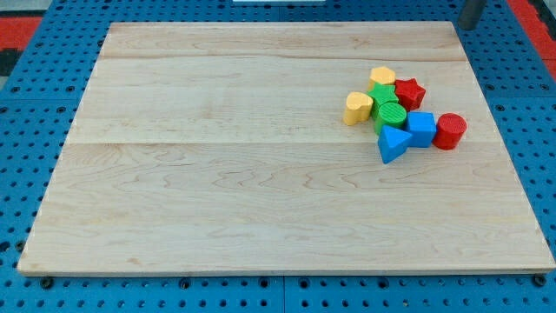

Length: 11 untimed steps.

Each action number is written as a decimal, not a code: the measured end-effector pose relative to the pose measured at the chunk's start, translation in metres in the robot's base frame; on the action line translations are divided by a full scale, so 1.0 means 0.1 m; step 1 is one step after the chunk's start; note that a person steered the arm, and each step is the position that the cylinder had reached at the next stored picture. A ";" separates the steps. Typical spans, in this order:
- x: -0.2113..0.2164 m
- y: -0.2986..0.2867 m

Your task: Push the blue cube and the blue triangle slightly left

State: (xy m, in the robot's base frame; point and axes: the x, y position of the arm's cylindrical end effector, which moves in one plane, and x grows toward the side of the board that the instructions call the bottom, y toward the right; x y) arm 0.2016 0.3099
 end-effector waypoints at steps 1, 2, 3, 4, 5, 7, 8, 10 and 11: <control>0.00 0.01; 0.00 0.01; 0.00 0.06; 0.02 0.07; 0.10 0.02; 0.17 0.11; 0.50 0.25; 1.25 0.05; 1.61 -0.25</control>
State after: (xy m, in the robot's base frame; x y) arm 0.3623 0.2846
